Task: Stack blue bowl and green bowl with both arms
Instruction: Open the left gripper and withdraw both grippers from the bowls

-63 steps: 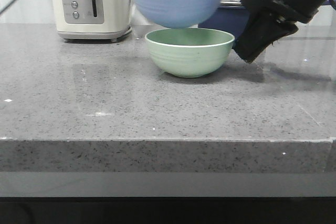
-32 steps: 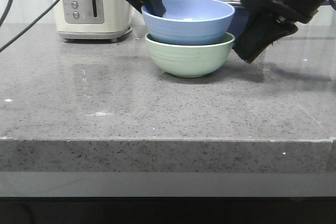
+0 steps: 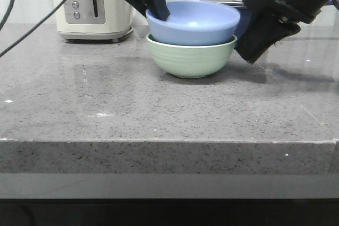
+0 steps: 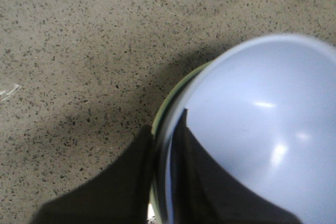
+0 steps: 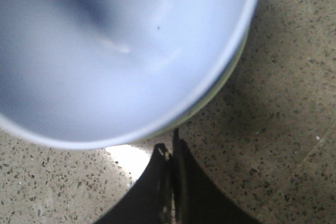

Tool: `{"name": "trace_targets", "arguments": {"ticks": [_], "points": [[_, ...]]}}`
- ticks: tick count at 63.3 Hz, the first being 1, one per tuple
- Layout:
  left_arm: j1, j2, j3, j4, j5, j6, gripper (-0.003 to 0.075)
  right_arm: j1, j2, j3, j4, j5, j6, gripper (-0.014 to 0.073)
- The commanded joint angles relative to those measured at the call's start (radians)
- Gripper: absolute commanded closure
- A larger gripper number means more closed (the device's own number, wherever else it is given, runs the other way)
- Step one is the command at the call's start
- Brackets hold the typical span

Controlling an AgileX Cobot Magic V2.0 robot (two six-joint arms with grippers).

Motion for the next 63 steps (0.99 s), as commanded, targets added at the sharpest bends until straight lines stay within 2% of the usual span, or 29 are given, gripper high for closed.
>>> {"name": "trace_targets", "arguments": {"ticks": [1, 7, 12, 28, 40, 52, 63], "points": [[-0.006, -0.053, -0.037, -0.021, -0.056, 0.002, 0.0489, -0.003, -0.038, -0.022, 0.033, -0.023, -0.009, 0.0657], [-0.006, -0.053, -0.037, -0.037, -0.065, 0.002, 0.0368, -0.003, -0.038, -0.022, 0.033, -0.023, -0.009, 0.0657], [-0.006, -0.053, -0.037, -0.044, -0.070, 0.002, 0.0325, -0.003, -0.038, -0.022, 0.033, -0.023, -0.009, 0.0657], [-0.004, -0.131, -0.050, -0.038, -0.053, 0.014, 0.0335, -0.003, -0.038, -0.022, 0.033, -0.024, -0.009, 0.0657], [-0.004, -0.270, -0.043, 0.057, 0.021, 0.023, 0.0335, -0.003, -0.038, -0.022, 0.033, -0.024, -0.009, 0.0657], [-0.004, -0.426, 0.090, 0.081, 0.011, 0.023, 0.0335, -0.003, -0.038, -0.022, 0.033, -0.024, -0.009, 0.0657], [0.000, -0.584, 0.310, 0.126, -0.043, 0.017, 0.0335, -0.003, -0.038, -0.022, 0.033, -0.024, -0.009, 0.0657]]}}
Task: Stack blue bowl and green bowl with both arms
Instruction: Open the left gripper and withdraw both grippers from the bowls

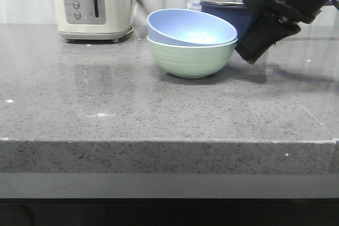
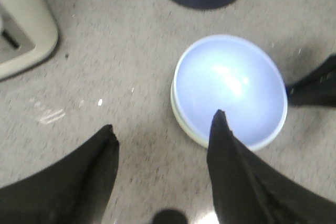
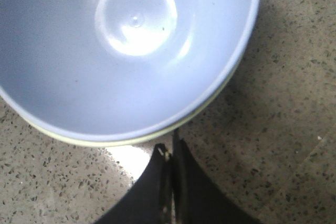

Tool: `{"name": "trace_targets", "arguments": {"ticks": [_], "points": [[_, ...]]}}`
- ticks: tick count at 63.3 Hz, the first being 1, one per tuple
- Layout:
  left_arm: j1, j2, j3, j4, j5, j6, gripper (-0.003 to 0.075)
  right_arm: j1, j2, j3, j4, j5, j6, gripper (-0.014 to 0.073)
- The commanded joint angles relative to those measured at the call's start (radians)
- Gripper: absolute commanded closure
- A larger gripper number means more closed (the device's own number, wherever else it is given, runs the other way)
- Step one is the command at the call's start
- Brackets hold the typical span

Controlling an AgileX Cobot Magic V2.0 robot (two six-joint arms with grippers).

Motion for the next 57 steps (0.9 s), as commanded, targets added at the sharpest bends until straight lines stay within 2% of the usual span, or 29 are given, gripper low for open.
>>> {"name": "trace_targets", "arguments": {"ticks": [1, 20, 32, 46, 52, 57], "points": [[0.001, -0.121, 0.090, 0.019, -0.094, -0.007, 0.0335, -0.003, -0.038, -0.022, 0.033, -0.024, -0.009, 0.0657], [0.102, -0.394, 0.446, 0.019, -0.168, -0.056, 0.0335, -0.003, -0.038, -0.022, 0.033, -0.024, -0.009, 0.0657], [0.161, -0.548, 0.593, 0.019, -0.165, -0.056, 0.0335, -0.003, -0.038, -0.022, 0.038, -0.020, -0.009, 0.0657], [0.167, -0.716, 0.706, 0.009, -0.157, -0.056, 0.0335, -0.005, -0.071, -0.034, 0.034, 0.002, -0.004, 0.0657], [0.167, -0.765, 0.739, 0.009, -0.157, -0.056, 0.0335, -0.005, -0.126, -0.034, 0.015, 0.002, 0.055, 0.0647], [0.167, -0.795, 0.756, 0.009, -0.157, -0.056, 0.0335, -0.005, -0.191, -0.034, -0.063, 0.012, 0.155, 0.0647]]}}
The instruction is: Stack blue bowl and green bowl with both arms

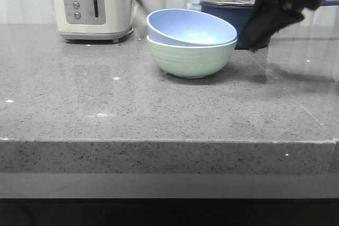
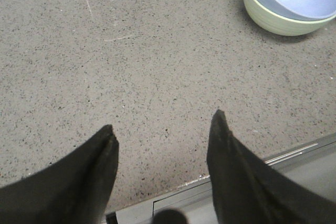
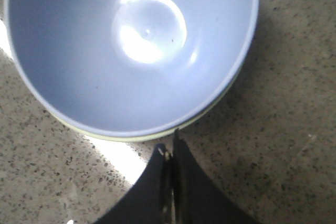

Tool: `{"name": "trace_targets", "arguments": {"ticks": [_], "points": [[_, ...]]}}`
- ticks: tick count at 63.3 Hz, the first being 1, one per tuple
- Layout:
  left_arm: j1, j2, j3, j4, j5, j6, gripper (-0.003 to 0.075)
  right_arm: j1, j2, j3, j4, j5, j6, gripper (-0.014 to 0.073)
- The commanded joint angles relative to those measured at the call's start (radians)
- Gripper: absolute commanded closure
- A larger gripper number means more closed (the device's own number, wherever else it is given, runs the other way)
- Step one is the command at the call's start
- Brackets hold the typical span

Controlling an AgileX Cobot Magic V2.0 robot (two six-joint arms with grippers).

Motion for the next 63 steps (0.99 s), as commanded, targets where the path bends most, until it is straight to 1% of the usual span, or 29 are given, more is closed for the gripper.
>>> {"name": "trace_targets", "arguments": {"ticks": [1, 3, 12, 17, 20, 23, 36, 47, 56, 63], "points": [[0.002, -0.032, -0.007, -0.011, -0.062, -0.011, 0.0335, -0.005, -0.120, -0.033, -0.062, -0.002, 0.112, 0.0647], [0.002, -0.038, -0.005, -0.011, -0.062, -0.011, 0.0335, -0.005, -0.146, -0.033, -0.108, 0.004, 0.143, 0.0647], [0.002, -0.040, -0.005, -0.003, -0.062, -0.011, 0.0335, -0.005, -0.275, -0.033, -0.334, 0.076, 0.382, 0.0647], [0.002, -0.040, -0.005, -0.003, -0.068, -0.011, 0.0335, -0.005, -0.354, -0.028, -0.430, 0.121, 0.489, 0.0647], [0.002, -0.040, -0.005, -0.001, -0.076, -0.011, 0.0335, -0.005, -0.410, -0.013, -0.463, 0.140, 0.546, 0.0647], [0.002, -0.040, -0.005, -0.001, -0.086, -0.011, 0.0335, -0.005, -0.460, 0.015, -0.471, 0.140, 0.575, 0.0647], [0.002, -0.040, -0.005, -0.001, -0.147, -0.011, 0.0335, -0.005, -0.698, 0.182, -0.470, 0.110, 0.613, 0.0647], [0.002, -0.040, -0.005, -0.001, -0.174, -0.011, 0.0335, -0.005, -0.885, 0.325, -0.479, 0.094, 0.643, 0.0647], [0.002, -0.040, -0.005, -0.001, -0.175, -0.011, 0.0335, -0.005, -0.967, 0.395, -0.498, 0.091, 0.661, 0.0647], [0.002, -0.040, -0.005, -0.001, -0.175, -0.011, 0.0335, -0.005, -0.985, 0.408, -0.497, 0.093, 0.671, 0.0647]]}}
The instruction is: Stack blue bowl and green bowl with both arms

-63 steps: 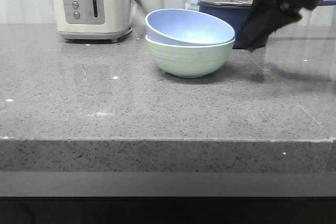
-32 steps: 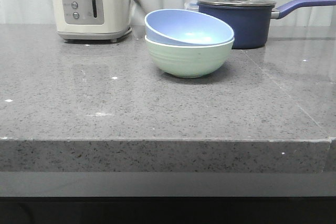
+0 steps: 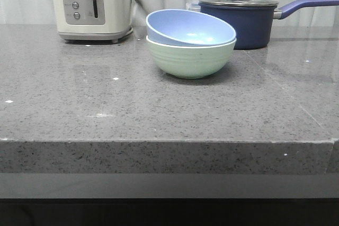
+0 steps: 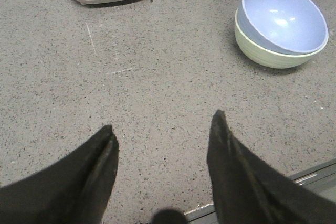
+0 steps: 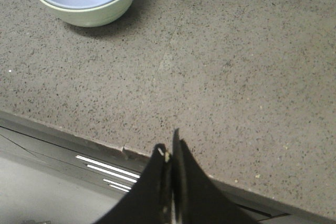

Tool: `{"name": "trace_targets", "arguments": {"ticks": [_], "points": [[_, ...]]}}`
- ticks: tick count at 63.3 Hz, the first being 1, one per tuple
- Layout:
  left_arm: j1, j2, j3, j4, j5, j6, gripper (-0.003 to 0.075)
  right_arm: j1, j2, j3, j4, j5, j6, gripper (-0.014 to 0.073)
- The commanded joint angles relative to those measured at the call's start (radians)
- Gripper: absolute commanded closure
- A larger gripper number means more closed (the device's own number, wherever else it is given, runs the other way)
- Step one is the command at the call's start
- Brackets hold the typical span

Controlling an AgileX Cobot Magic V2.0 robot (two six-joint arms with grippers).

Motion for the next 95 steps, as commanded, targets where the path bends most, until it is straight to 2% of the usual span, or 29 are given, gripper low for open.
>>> {"name": "trace_targets", "arguments": {"ticks": [1, 4, 8, 21, 26, 56, 60, 67, 82, 95], "points": [[0.002, -0.002, -0.024, -0.003, -0.078, -0.010, 0.0336, -0.005, -0.007, -0.016, -0.011, -0.071, 0.013, 0.0647], [0.002, -0.002, -0.024, -0.003, -0.078, -0.010, 0.0345, -0.005, -0.007, -0.016, -0.010, -0.076, 0.022, 0.0647], [0.002, -0.002, -0.024, -0.003, -0.078, -0.010, 0.0395, -0.005, -0.007, -0.016, -0.010, -0.085, 0.033, 0.0647], [0.002, -0.002, -0.024, -0.003, -0.078, -0.010, 0.0670, -0.005, -0.007, -0.016, -0.010, -0.100, 0.043, 0.0647], [0.002, -0.002, -0.024, -0.003, -0.076, -0.010, 0.0740, -0.005, -0.007, -0.016, -0.010, -0.101, 0.043, 0.0647], [0.000, -0.014, -0.014, -0.012, -0.095, -0.010, 0.0740, -0.005, -0.007, -0.016, -0.010, -0.101, 0.043, 0.0647], [0.008, -0.033, 0.012, 0.075, -0.142, -0.003, 0.0740, -0.005, -0.007, -0.016, -0.010, -0.101, 0.043, 0.0647], [0.090, -0.113, 0.091, 0.210, -0.277, -0.003, 0.0740, -0.005, -0.007, -0.016, -0.010, -0.101, 0.043, 0.0647], [0.271, -0.355, 0.325, 0.210, -0.413, -0.003, 0.0740, -0.005, -0.007, -0.016, -0.010, -0.101, 0.043, 0.0647], [0.389, -0.527, 0.565, 0.023, -0.569, -0.003, 0.0740, -0.005, -0.007, -0.016, -0.010, -0.101, 0.043, 0.0647]]}}
